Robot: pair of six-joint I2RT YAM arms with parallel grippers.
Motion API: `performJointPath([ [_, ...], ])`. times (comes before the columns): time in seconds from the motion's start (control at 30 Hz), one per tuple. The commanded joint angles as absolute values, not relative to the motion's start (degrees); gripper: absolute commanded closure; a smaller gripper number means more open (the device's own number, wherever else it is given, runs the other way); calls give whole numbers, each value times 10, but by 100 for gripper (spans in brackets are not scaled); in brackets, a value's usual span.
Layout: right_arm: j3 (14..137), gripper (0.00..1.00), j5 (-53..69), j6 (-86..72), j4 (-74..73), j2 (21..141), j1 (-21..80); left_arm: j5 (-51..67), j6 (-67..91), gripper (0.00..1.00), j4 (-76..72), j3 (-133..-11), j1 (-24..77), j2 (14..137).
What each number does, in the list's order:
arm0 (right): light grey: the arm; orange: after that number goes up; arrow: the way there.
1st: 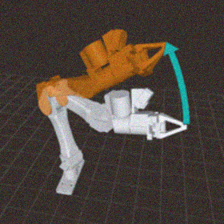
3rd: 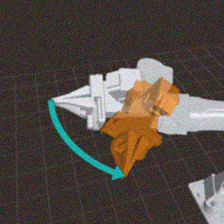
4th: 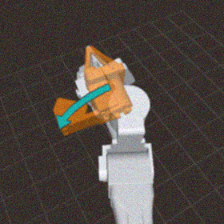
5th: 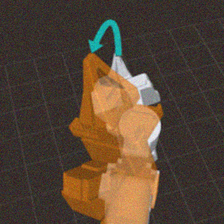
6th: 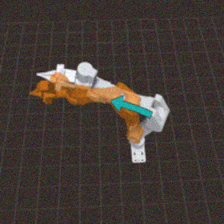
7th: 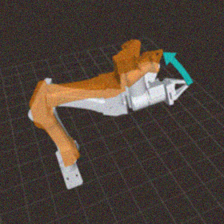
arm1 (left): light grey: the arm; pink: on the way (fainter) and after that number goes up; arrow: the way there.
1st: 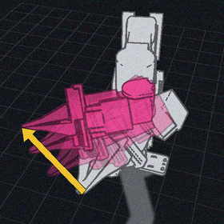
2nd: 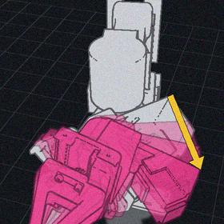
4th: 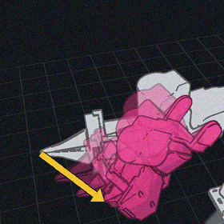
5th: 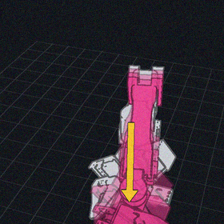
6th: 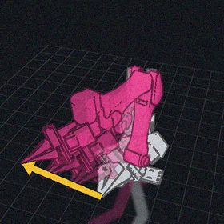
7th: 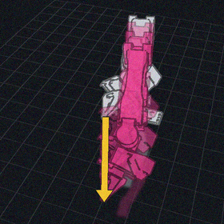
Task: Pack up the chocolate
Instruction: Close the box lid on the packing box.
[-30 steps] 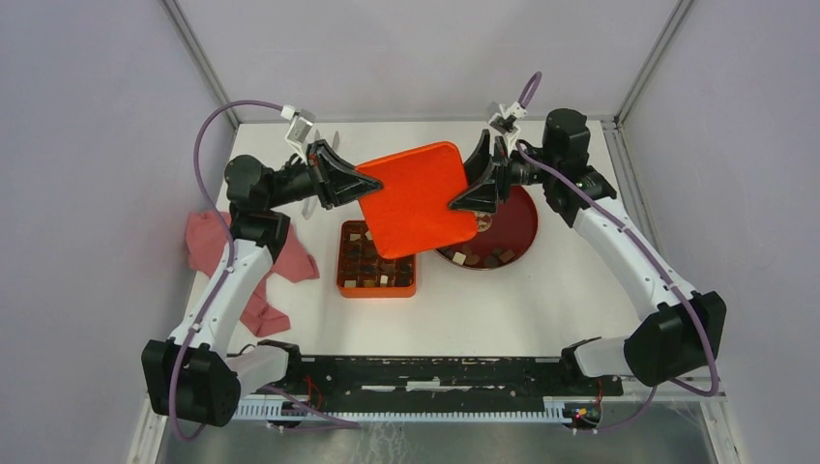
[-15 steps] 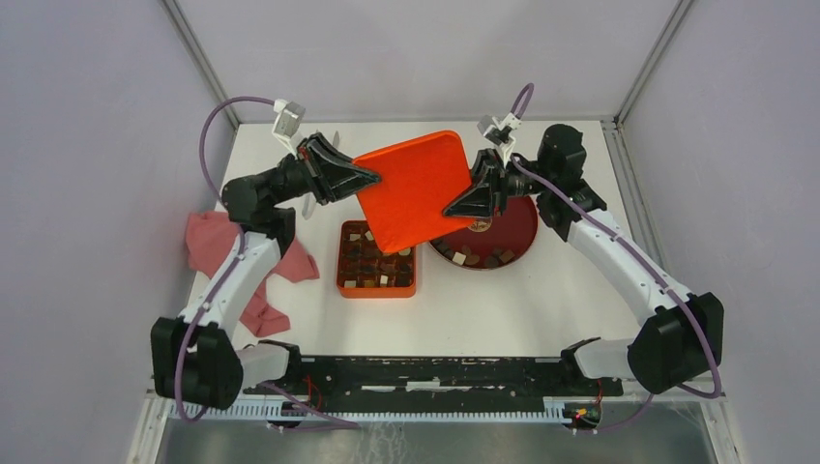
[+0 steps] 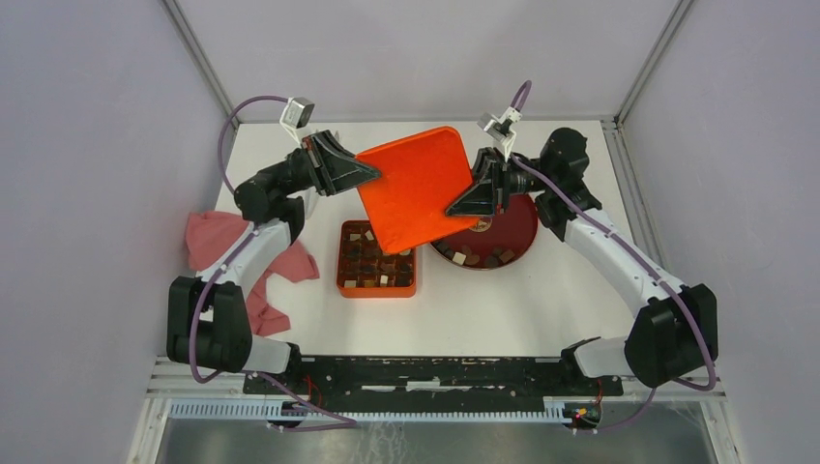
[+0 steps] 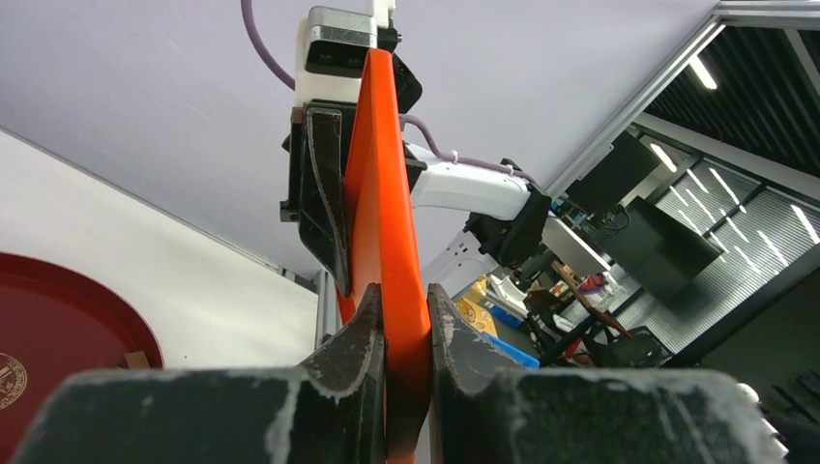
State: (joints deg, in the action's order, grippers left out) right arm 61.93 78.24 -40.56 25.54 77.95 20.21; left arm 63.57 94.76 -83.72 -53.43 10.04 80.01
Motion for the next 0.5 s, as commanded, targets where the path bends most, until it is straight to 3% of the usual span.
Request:
performJointPath([
  [0.0,647,100,751,-369,291,792,188,643,1006,68,-887,-556,109,755],
  [0.07,657,100,744,-336,251,789,189,647,849,45,-693,-555,110,711],
  [0.13,661,100,730,-286,180,782,187,611,492,26,-320,-607,110,659],
  [0.2,648,100,717,-257,150,770,181,495,271,10,21,-680,113,628],
  [0.33,570,100,707,-329,248,738,160,410,174,8,156,-707,94,588],
  [0.47,503,100,683,-368,309,713,147,251,125,8,239,-673,94,528],
])
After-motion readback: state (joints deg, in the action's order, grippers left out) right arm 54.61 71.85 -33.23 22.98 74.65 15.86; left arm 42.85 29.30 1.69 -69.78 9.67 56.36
